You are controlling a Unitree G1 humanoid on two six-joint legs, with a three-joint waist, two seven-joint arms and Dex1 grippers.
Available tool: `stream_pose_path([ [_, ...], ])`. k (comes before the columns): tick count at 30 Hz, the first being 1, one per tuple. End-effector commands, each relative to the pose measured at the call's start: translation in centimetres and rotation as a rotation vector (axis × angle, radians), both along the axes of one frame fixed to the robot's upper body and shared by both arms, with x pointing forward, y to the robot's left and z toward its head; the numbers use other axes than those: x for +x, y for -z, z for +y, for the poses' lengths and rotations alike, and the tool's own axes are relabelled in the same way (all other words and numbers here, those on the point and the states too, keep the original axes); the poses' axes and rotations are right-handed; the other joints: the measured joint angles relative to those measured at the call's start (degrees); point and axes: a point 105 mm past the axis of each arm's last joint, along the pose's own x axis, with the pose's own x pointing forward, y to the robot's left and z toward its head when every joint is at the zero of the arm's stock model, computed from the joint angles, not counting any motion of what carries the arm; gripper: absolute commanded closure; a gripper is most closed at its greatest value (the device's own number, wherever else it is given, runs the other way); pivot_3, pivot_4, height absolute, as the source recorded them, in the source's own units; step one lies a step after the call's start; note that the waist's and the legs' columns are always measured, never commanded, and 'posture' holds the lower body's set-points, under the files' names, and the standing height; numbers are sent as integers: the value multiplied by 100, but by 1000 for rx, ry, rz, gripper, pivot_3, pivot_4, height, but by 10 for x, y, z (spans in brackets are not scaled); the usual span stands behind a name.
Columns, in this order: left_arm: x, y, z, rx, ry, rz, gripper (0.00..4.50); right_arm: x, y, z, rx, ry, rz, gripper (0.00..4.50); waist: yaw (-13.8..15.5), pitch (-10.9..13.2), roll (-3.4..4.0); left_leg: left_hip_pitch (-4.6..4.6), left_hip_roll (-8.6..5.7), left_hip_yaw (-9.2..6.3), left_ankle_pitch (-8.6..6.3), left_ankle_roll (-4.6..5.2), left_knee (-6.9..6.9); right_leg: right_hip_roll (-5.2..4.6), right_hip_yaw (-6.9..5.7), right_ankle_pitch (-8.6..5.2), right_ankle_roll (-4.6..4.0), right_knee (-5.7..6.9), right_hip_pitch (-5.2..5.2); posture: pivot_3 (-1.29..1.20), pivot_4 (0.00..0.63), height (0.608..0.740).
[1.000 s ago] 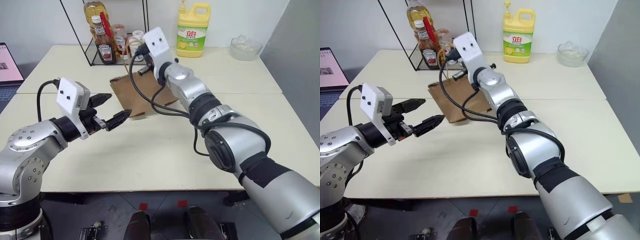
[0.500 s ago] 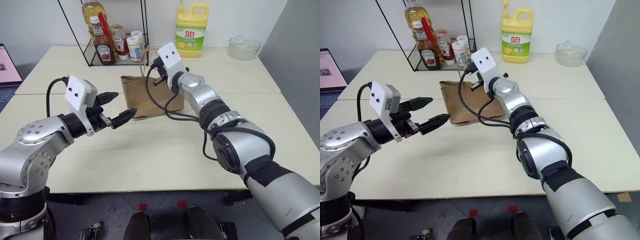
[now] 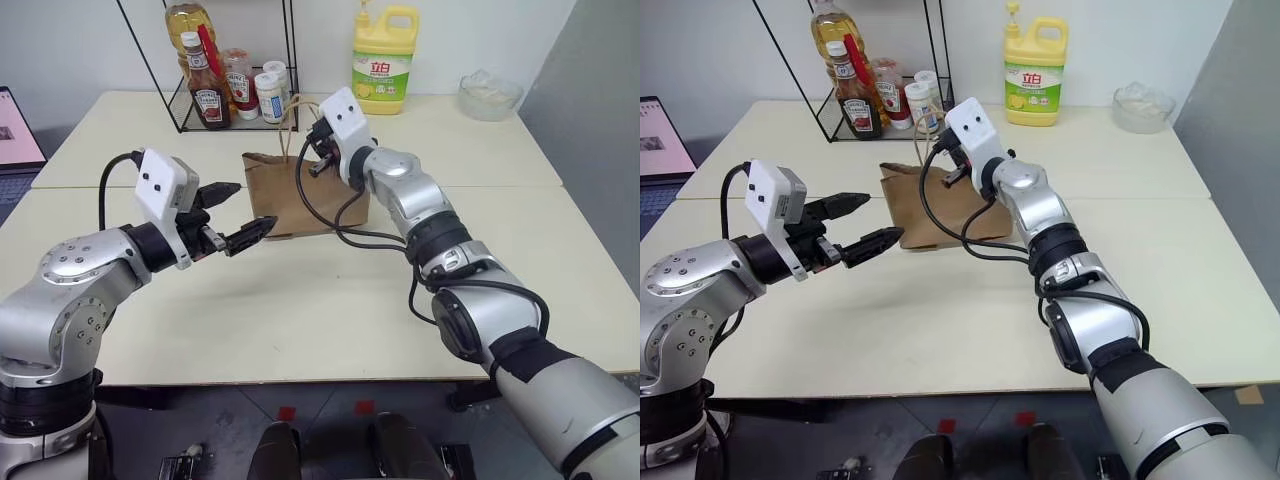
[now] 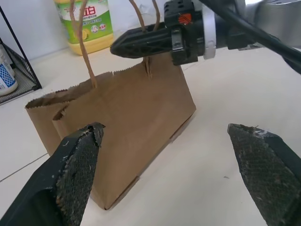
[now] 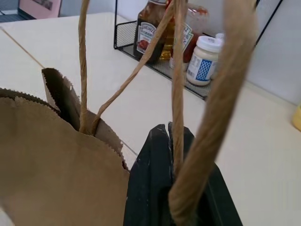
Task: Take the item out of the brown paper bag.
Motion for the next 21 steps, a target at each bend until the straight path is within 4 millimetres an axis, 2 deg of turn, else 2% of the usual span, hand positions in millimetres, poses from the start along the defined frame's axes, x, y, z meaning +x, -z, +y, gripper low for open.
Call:
stream_pose_path([
  [1,0,-12,-1,23,12,-59,0,-12,-14,8,19,-41,-42,4473,1,0,-1,0,0,0,0,0,0,0,0,0,0,0,0,0,150,740],
  [5,0,-12,-1,25,14,-59,0,-16,-11,6,27,-33,-24,4473,2,-1,-1,0,0,0,0,0,0,0,0,0,0,0,0,0,150,740],
  [12,2,-13,-1,26,15,-62,0,-21,-31,5,58,-22,-58,4473,3,0,-1,0,0,0,-1,2,1,0,-1,0,0,-1,0,0,150,740],
  [15,3,-13,-1,27,15,-61,0,-19,-18,4,37,-19,-40,4473,1,0,-1,0,0,0,-5,9,1,0,0,0,0,-1,0,0,150,740],
  [19,2,-12,-1,29,10,-60,0,-13,17,-5,-19,7,27,4473,1,-2,-2,0,0,0,-6,10,0,0,0,0,0,-2,0,0,150,740],
  [21,2,-11,0,31,6,-57,0,-13,21,-8,-22,6,34,4473,1,-2,-3,0,0,0,-5,10,1,0,0,0,0,-1,1,0,150,740],
])
